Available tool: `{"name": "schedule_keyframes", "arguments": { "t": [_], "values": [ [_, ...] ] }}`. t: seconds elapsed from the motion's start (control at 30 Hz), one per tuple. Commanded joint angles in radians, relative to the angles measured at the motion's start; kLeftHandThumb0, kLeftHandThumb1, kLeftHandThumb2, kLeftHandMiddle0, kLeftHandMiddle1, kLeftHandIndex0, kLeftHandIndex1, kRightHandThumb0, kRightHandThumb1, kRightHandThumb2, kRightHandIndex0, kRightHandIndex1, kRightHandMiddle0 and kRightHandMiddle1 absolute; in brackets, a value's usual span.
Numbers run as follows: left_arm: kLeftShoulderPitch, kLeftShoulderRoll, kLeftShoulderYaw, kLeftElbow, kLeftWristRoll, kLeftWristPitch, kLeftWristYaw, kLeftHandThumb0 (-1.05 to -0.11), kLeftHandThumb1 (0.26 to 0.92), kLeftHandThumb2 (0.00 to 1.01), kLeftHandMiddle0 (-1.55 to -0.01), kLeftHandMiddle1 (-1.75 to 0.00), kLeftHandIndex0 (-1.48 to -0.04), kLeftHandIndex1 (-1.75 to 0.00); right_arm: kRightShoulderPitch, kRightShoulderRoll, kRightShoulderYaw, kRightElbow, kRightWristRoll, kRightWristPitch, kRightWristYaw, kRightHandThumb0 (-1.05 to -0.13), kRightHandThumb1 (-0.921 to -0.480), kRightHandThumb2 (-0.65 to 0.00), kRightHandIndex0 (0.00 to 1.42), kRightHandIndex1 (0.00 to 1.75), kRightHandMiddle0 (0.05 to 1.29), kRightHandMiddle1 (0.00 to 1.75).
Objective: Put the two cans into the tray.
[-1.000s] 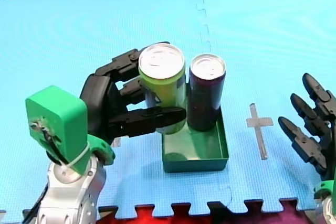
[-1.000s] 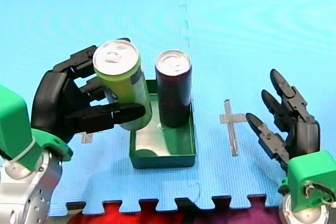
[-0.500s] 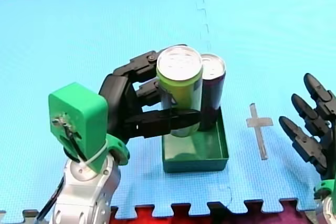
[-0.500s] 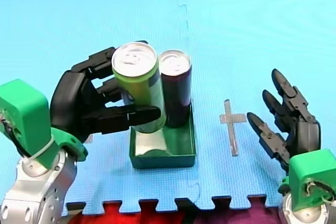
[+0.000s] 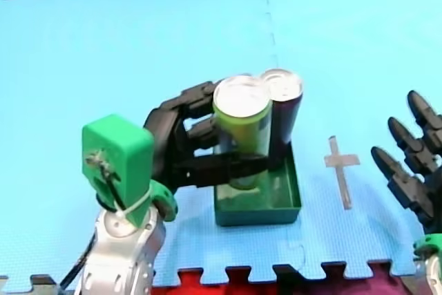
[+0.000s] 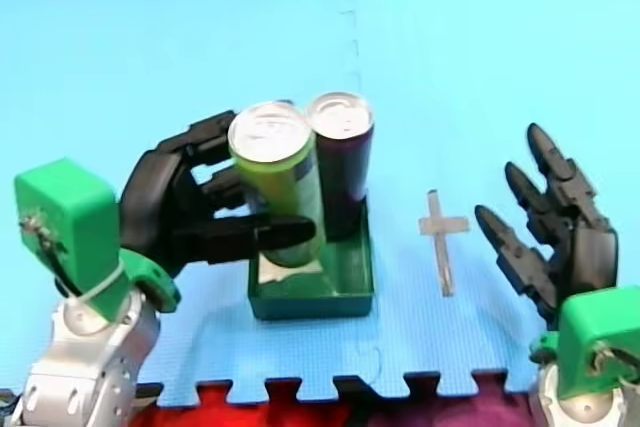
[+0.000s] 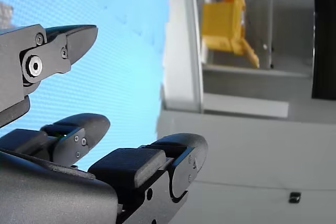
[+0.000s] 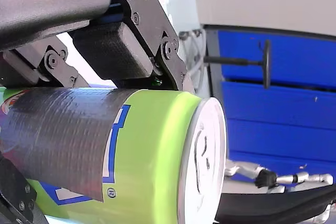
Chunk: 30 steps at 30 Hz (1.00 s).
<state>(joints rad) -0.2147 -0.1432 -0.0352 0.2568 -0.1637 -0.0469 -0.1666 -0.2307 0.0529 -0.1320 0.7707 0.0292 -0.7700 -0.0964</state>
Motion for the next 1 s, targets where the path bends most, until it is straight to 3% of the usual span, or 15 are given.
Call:
{"name": "schedule_keyframes", "arguments": {
  "t": [0.0,0.43,0.7,0.97],
  "values": [
    [-0.016,-0.002,0.008,0.023,-0.012,-0.022,-0.011,-0.361,0.739,0.00,-1.40,0.00,-1.27,0.00,0.006,-0.001,-0.003,-0.011,0.005,0.004,0.001,-0.931,-0.837,0.000,0.62,0.00,0.54,0.00],
    [-0.022,-0.005,0.023,0.067,-0.020,-0.041,-0.038,-0.350,0.741,0.00,-1.39,0.00,-1.27,0.00,0.020,-0.002,-0.010,-0.020,0.008,-0.013,0.008,-0.920,-0.834,0.000,0.64,0.01,0.56,0.00],
    [0.001,0.000,0.013,0.045,0.016,-0.050,-0.009,-0.349,0.742,0.00,-1.39,0.00,-1.27,0.00,0.031,0.000,-0.009,-0.043,0.009,-0.008,0.013,-0.914,-0.834,0.000,0.64,0.00,0.56,0.00],
    [0.008,0.006,0.007,0.049,0.029,-0.078,-0.011,-0.353,0.744,0.00,-1.39,0.00,-1.27,0.00,0.035,-0.002,-0.011,-0.050,0.010,-0.006,0.017,-0.912,-0.837,-0.001,0.64,0.00,0.56,0.00]
  ]
}}
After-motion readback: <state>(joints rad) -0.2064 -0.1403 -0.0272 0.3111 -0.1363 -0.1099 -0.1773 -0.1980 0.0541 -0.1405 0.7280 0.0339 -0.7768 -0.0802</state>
